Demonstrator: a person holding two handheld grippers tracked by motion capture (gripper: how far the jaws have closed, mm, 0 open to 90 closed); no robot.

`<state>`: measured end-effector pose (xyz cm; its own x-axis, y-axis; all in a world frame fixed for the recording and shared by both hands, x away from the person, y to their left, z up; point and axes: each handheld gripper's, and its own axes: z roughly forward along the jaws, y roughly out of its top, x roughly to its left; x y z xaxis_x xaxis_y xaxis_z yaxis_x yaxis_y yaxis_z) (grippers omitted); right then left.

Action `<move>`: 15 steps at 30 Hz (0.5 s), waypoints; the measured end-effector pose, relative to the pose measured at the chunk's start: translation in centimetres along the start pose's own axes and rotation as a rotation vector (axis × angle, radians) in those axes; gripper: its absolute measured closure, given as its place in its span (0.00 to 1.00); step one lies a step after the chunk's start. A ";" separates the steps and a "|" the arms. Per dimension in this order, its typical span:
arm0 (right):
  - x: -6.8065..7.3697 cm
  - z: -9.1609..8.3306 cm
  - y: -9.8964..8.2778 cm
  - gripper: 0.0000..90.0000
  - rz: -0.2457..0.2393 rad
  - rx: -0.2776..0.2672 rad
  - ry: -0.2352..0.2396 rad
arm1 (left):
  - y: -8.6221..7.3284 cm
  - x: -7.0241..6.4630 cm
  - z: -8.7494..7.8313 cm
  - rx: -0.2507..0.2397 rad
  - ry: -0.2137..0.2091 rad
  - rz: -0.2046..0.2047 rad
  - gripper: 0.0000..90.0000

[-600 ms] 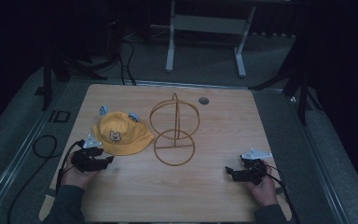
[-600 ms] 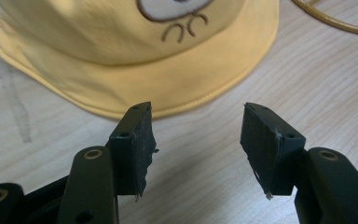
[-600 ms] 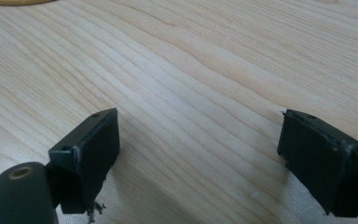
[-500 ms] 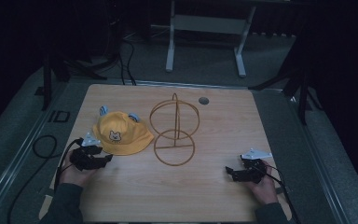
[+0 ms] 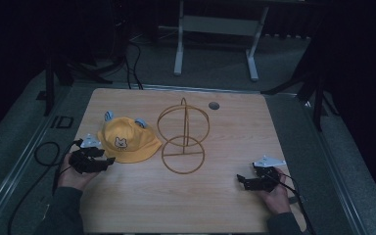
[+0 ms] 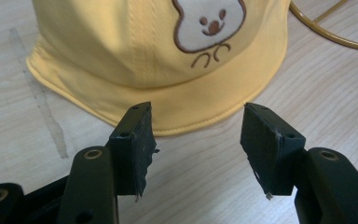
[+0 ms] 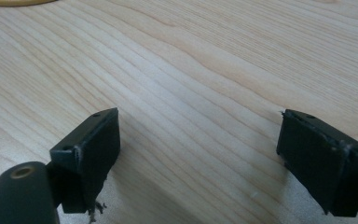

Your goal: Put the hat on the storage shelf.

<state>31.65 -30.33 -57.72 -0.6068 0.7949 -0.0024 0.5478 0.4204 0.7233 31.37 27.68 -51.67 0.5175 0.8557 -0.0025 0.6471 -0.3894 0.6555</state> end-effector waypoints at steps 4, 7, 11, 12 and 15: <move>0.0 0.0 0.0 0.15 0.002 0.000 -0.002 | 0.4 0.5 -0.4 0.000 0.008 0.005 0.49; 0.0 0.0 0.0 0.15 0.003 -0.001 -0.003 | 0.6 0.7 -0.8 -0.005 -0.002 -0.001 0.49; 0.1 -0.1 -0.1 0.15 0.008 0.000 -0.006 | 0.9 1.0 -1.2 0.011 0.010 0.021 0.49; 0.1 -0.1 -0.1 0.15 0.009 0.000 -0.006 | 1.0 1.0 -1.4 0.014 0.015 0.028 0.49; 0.1 -0.1 -0.1 0.16 0.009 -0.001 -0.007 | 1.3 1.3 -1.7 0.019 0.020 0.040 0.49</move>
<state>31.52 -30.35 -57.71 -0.5980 0.8015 -0.0009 0.5527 0.4132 0.7237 31.94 28.86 -49.54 0.5321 0.8458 0.0389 0.6366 -0.4300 0.6402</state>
